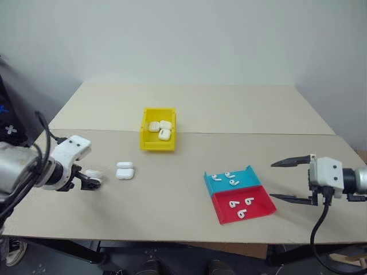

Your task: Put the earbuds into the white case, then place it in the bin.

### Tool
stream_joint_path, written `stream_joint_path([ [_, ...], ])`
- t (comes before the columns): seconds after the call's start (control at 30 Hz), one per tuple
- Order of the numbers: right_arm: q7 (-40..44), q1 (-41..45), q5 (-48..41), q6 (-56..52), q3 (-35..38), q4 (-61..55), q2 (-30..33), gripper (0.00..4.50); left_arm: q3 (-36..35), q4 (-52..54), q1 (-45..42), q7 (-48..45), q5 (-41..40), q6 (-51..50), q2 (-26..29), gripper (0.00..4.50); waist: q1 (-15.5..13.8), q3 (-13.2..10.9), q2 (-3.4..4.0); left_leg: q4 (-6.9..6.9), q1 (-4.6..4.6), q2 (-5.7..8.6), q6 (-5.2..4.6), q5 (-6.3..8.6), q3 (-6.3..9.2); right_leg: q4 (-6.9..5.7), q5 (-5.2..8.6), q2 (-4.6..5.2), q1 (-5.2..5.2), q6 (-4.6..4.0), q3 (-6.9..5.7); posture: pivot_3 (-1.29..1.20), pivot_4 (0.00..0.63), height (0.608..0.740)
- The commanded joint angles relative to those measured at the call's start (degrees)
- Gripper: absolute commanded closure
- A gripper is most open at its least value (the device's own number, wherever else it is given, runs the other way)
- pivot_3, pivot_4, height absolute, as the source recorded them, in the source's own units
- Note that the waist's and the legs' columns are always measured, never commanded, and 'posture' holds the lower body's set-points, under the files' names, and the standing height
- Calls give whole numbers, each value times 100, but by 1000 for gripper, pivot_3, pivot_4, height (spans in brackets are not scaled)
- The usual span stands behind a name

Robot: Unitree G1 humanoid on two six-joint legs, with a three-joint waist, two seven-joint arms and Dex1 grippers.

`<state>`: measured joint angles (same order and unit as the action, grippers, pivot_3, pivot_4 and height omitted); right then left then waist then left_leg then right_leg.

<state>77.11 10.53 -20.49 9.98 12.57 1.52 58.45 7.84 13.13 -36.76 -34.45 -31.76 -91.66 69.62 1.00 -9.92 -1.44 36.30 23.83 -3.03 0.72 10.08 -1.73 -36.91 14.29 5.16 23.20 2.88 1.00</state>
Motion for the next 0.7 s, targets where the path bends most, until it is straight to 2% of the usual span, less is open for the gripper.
stream_joint_path([
  [0.03,-195,42,54,-5,72,-169,0,29,317,-741,-584,-46,276,-5,44,0,-18,-2,-4,1,0,0,0,0,0,-3,0,0,0,0,-1,0,150,740],
  [0.37,-398,-120,129,-9,89,-324,1,29,1266,-2661,-1659,-761,615,487,-523,0,-45,-5,-11,6,4,4,0,0,1,-5,1,3,-1,1,-2,0,150,740],
  [0.7,-615,-431,187,-71,162,-547,33,29,2117,-3444,-2110,-1240,1162,754,-842,0,-30,-5,-15,10,8,4,-1,-1,3,-9,2,3,0,4,-2,0,150,740],
])
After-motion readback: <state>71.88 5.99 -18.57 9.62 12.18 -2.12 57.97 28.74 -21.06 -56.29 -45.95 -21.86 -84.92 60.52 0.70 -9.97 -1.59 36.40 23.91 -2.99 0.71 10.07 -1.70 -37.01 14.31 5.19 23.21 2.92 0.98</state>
